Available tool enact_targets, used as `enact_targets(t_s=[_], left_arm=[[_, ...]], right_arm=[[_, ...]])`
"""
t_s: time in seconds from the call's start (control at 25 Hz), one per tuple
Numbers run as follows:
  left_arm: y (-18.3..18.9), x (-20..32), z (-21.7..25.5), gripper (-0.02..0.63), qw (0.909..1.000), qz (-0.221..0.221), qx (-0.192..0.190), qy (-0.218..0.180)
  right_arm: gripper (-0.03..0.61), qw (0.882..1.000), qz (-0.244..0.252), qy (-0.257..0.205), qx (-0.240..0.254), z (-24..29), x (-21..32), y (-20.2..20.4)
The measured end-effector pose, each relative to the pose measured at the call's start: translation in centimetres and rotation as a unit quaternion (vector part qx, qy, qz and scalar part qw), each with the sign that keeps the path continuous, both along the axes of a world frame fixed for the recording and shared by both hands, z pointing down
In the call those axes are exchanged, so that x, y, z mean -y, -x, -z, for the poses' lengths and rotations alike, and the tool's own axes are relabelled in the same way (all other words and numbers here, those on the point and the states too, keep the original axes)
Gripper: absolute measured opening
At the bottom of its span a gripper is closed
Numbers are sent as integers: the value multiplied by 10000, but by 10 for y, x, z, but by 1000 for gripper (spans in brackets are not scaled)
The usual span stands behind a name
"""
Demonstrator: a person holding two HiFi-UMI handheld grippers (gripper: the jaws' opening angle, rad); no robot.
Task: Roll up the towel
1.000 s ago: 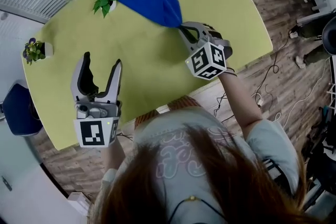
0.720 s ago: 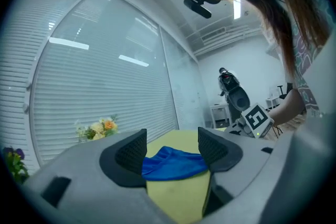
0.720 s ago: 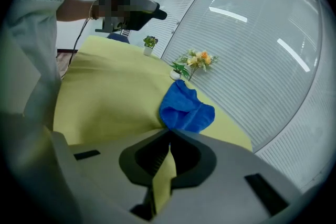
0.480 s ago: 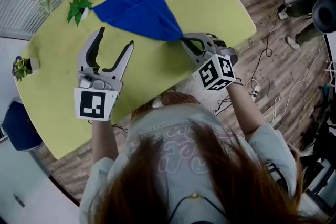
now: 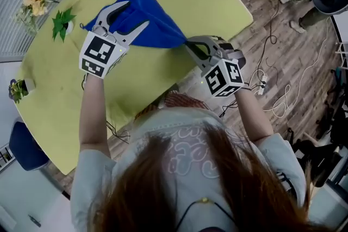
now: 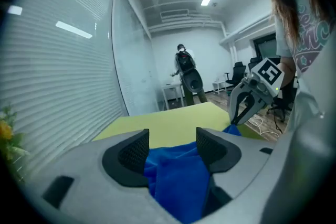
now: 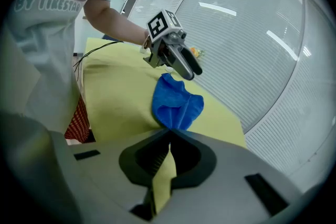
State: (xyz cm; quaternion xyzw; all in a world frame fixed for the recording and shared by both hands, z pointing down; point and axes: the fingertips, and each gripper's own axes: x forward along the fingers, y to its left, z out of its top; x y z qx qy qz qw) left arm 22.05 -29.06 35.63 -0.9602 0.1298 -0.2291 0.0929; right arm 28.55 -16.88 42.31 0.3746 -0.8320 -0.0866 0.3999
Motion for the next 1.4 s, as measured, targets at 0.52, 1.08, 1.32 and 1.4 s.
enact_targets(t_s=[0.52, 1.08, 1.32, 1.4], left_arm=[[-22, 32, -81, 199, 9846, -570, 1084, 1248], [32, -7, -24, 17, 9918, 13, 60, 1275], [128, -47, 18, 17, 9898, 873, -448, 1034], [159, -59, 28, 17, 9867, 1193, -559, 947]], right_arm=[[12, 9998, -176, -111, 80, 6, 0, -15], [12, 9990, -85, -262, 357, 18, 7, -17], [12, 9976, 410, -361, 435, 28, 8, 10], [12, 9950, 784, -440, 445, 38, 8, 28]])
